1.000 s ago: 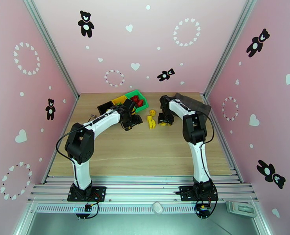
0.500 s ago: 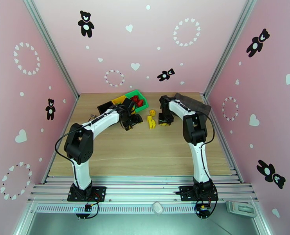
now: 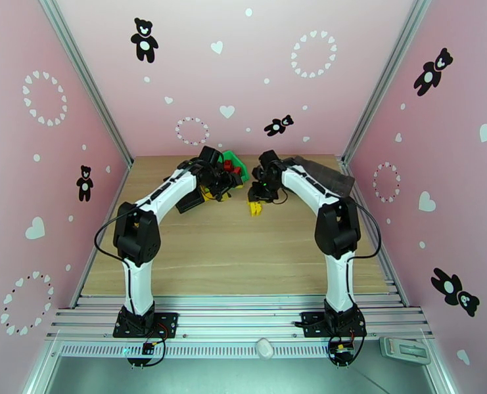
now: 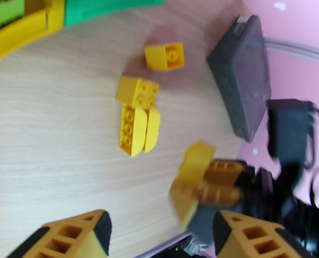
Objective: Sort the legos into containers by color
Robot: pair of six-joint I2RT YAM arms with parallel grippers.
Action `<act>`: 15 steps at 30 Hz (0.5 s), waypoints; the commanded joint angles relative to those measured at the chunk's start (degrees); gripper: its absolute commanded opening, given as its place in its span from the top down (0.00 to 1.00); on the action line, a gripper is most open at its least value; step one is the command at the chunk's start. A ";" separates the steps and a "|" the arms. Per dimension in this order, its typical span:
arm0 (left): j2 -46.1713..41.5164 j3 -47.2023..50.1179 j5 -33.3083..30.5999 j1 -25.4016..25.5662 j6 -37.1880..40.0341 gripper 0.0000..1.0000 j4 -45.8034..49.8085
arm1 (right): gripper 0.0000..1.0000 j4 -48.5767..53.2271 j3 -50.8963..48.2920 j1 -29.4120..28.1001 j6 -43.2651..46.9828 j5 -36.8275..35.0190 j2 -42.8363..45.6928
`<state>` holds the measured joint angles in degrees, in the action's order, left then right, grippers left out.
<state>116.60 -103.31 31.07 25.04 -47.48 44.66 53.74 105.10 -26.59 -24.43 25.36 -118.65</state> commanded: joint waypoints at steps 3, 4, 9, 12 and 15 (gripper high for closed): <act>-0.03 2.78 4.88 -0.35 0.68 0.42 -0.76 | 0.68 -3.44 -2.21 -1.62 1.91 9.01 3.19; -0.22 3.74 5.08 -0.36 0.41 0.45 -1.20 | 0.68 -3.90 -2.57 -1.79 1.76 9.33 3.38; -1.45 7.88 7.27 -0.40 -1.42 0.56 -4.72 | 0.68 -4.42 -2.68 -1.96 1.49 10.28 2.99; -1.85 8.96 8.40 -0.42 -1.37 0.60 -5.31 | 0.68 -4.34 -2.40 -1.94 1.57 9.72 2.77; -1.74 9.68 10.14 -0.17 -1.47 0.63 -5.97 | 0.68 -4.34 -1.93 -1.97 1.49 10.23 2.24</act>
<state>116.36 -95.33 38.63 24.71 -48.90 37.87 51.44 102.19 -28.62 -23.38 33.87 -118.21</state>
